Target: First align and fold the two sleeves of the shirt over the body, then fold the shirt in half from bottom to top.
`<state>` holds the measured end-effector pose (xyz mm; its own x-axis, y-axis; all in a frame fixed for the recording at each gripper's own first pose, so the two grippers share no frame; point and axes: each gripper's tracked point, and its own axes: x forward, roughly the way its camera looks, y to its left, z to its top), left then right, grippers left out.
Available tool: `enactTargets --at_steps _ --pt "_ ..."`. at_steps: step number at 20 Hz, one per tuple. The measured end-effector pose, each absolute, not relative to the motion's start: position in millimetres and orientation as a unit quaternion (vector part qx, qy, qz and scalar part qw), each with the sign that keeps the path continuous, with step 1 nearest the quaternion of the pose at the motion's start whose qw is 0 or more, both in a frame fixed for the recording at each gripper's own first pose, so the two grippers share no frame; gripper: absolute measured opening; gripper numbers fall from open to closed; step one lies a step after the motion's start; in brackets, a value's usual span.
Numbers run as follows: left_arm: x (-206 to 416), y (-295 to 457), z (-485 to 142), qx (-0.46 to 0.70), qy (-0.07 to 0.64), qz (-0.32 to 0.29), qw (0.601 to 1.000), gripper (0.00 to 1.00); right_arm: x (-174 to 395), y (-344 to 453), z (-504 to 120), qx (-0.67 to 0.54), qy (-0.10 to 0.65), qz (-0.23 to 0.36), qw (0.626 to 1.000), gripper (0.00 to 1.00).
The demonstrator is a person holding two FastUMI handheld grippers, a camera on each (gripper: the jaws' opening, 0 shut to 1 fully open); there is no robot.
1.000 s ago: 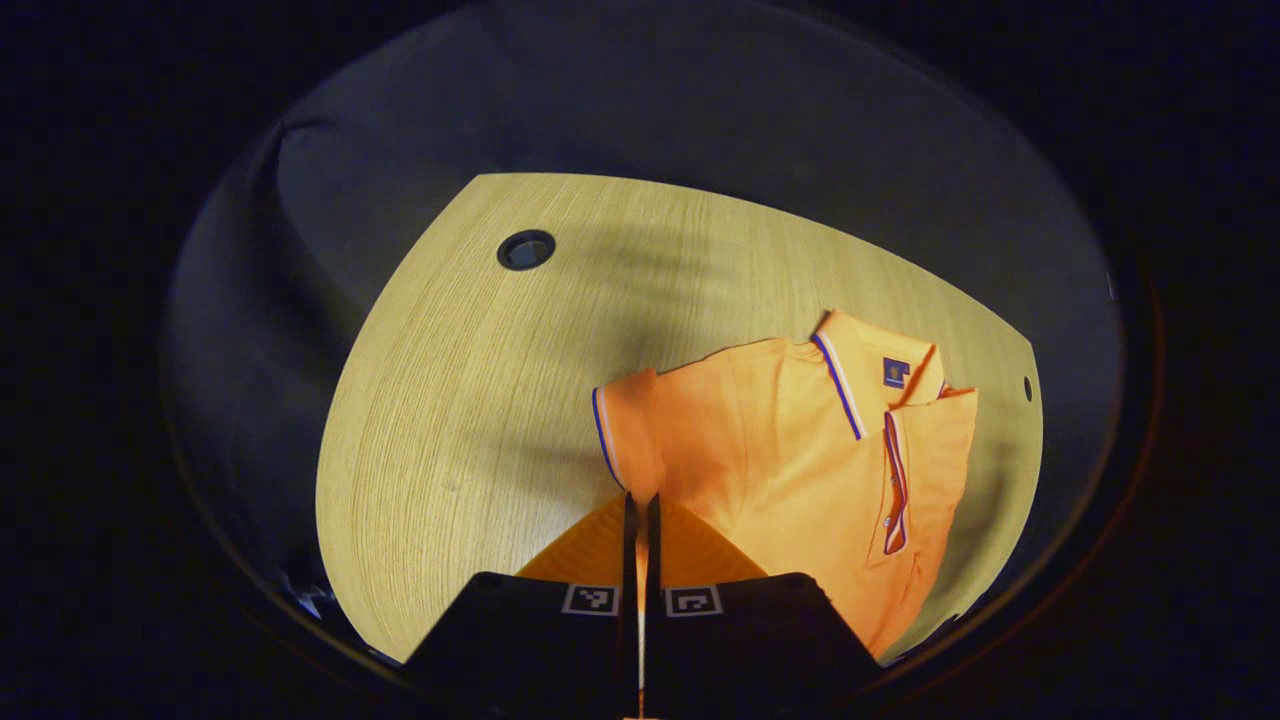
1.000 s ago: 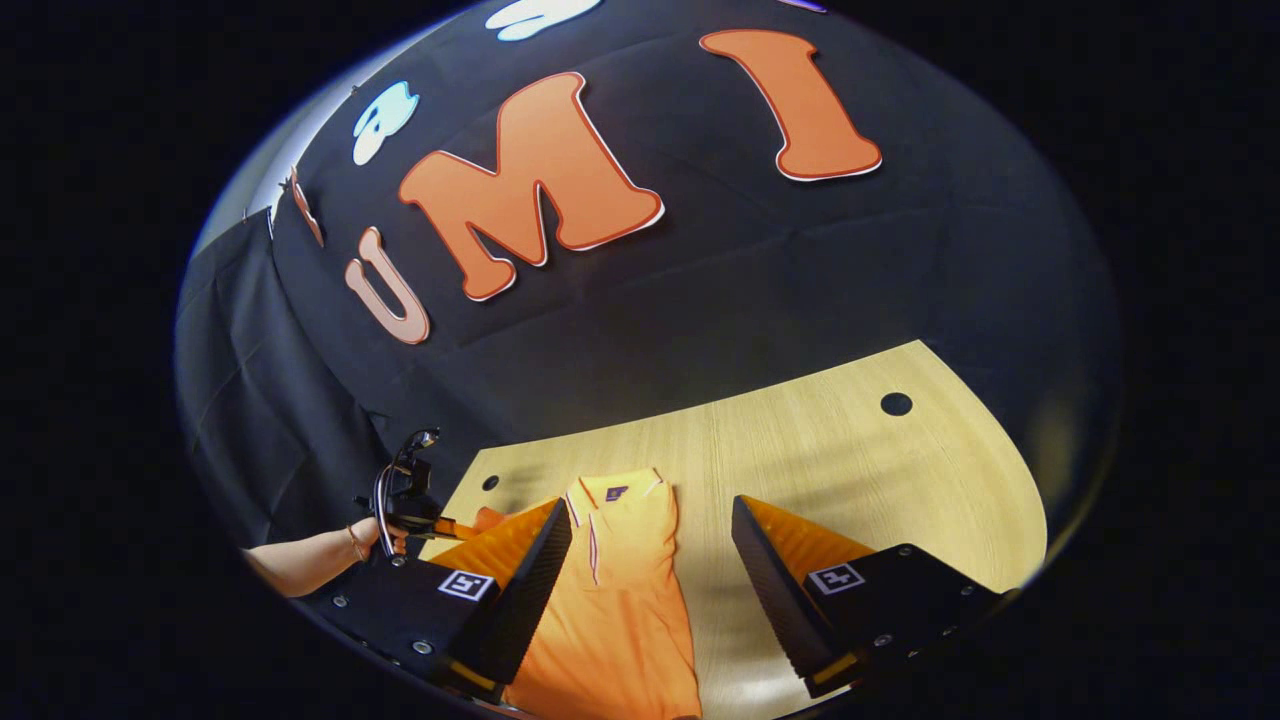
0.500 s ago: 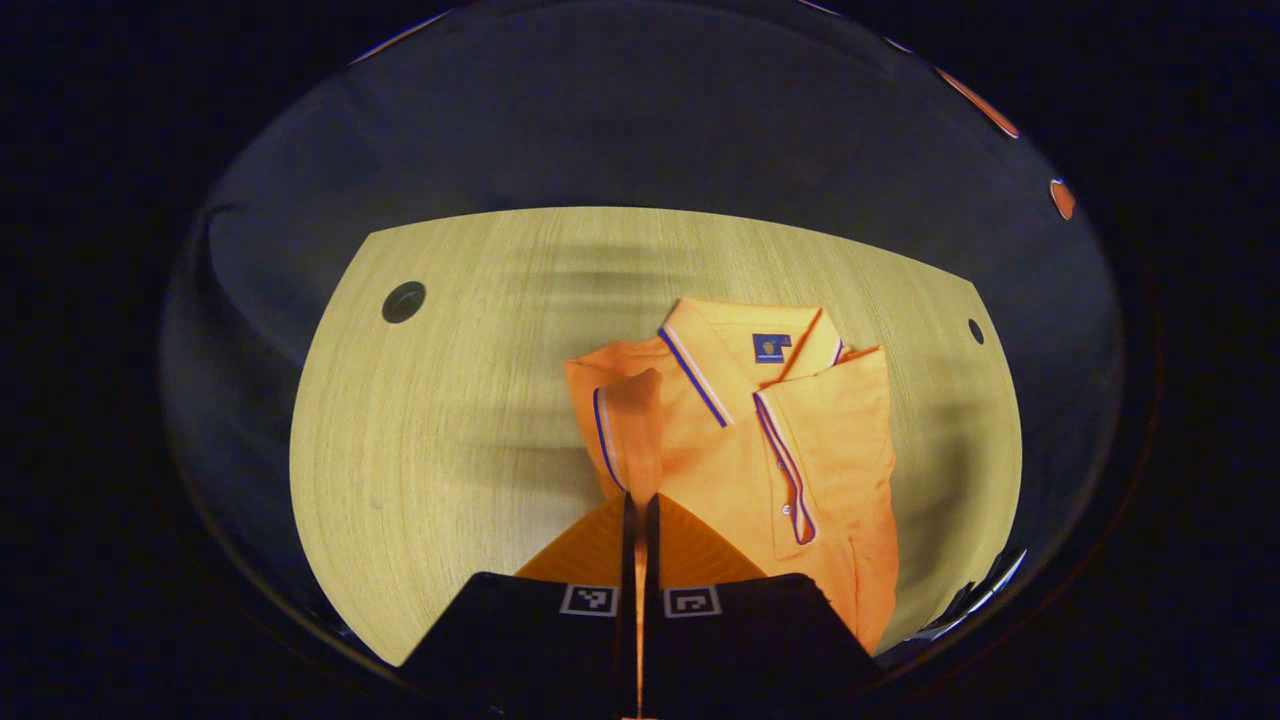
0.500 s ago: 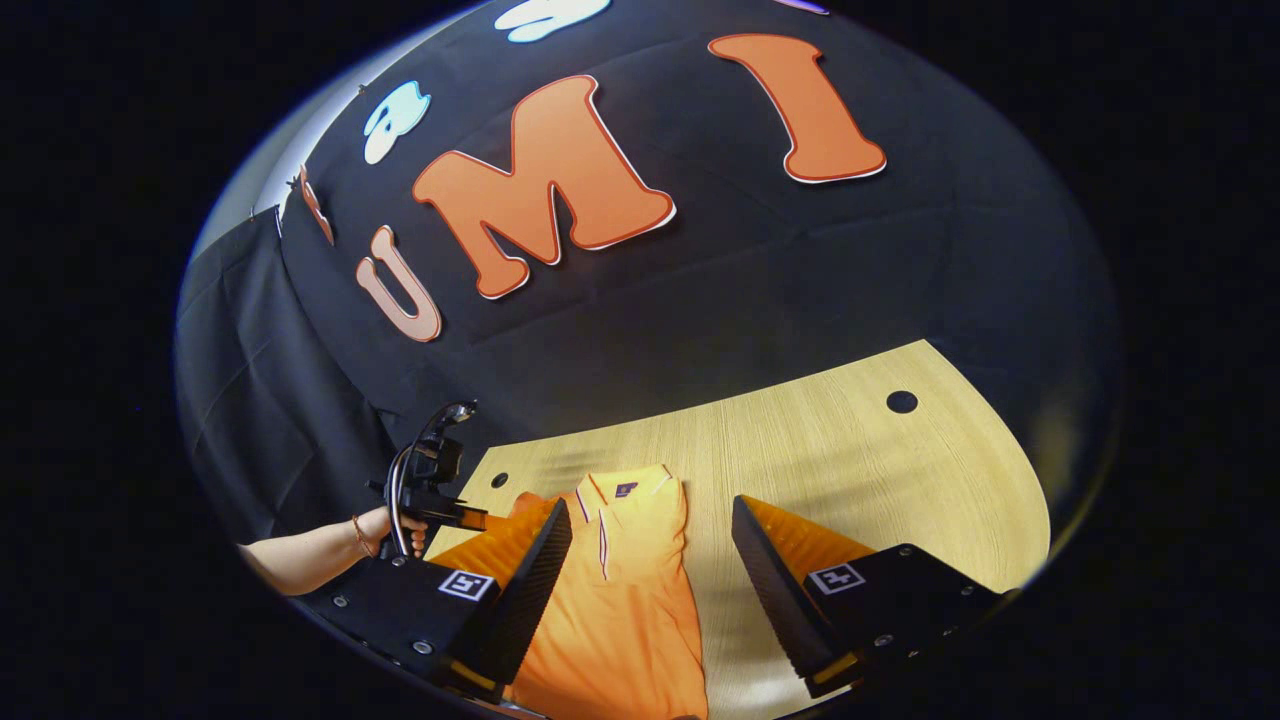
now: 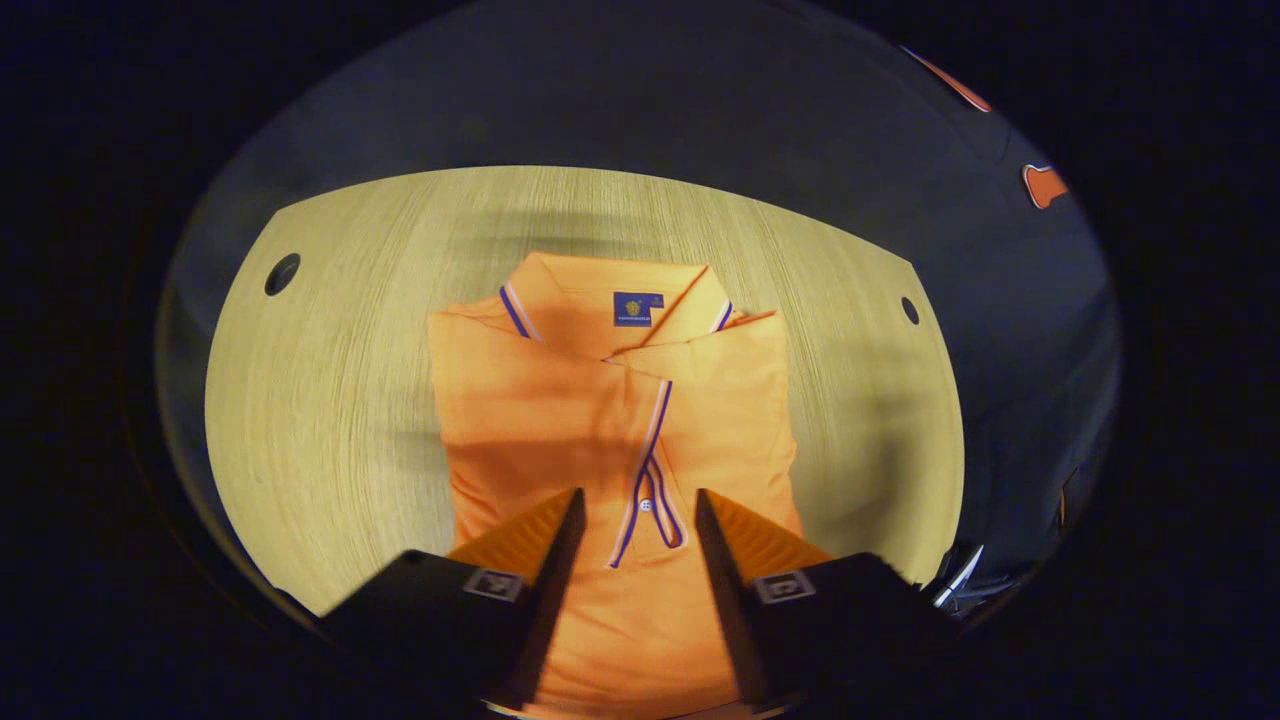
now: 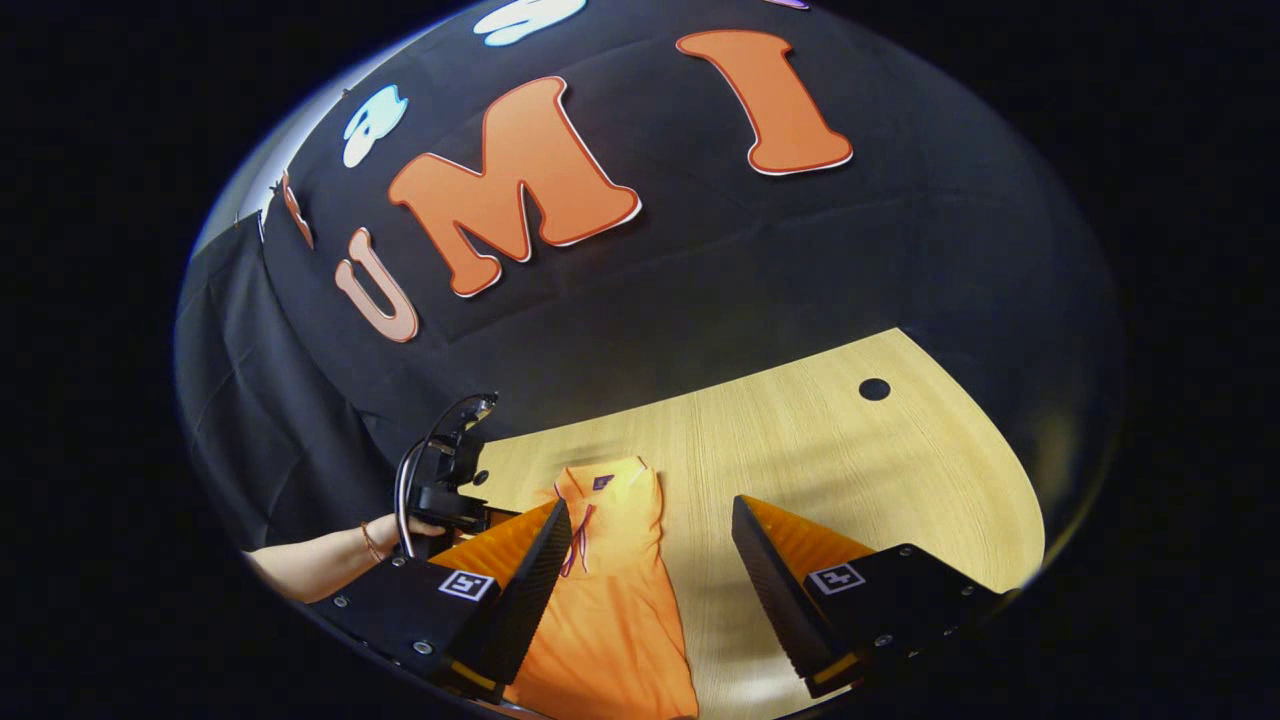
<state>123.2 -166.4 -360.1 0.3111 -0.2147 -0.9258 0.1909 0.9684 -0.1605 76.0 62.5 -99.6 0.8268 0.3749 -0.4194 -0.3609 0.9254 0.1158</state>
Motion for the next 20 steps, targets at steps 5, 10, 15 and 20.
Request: enactTargets --at_steps 5,10,15,20 --pt "96 -166 -334 -0.065 0.565 -0.127 0.813 0.99 69 69 -113 0.003 0.242 0.186 0.952 0.98" --pt "55 -140 -291 -0.103 0.528 -0.140 0.831 0.99 58 79 -122 -0.005 0.254 0.182 0.950 0.98" --pt "0 -72 -266 -0.038 0.498 -0.110 0.860 0.98 34 86 -145 -0.047 0.277 0.171 0.944 0.98" --pt "-73 -29 -277 -0.002 0.498 -0.094 0.862 0.99 -12 70 -199 -0.112 0.330 0.142 0.927 0.99"
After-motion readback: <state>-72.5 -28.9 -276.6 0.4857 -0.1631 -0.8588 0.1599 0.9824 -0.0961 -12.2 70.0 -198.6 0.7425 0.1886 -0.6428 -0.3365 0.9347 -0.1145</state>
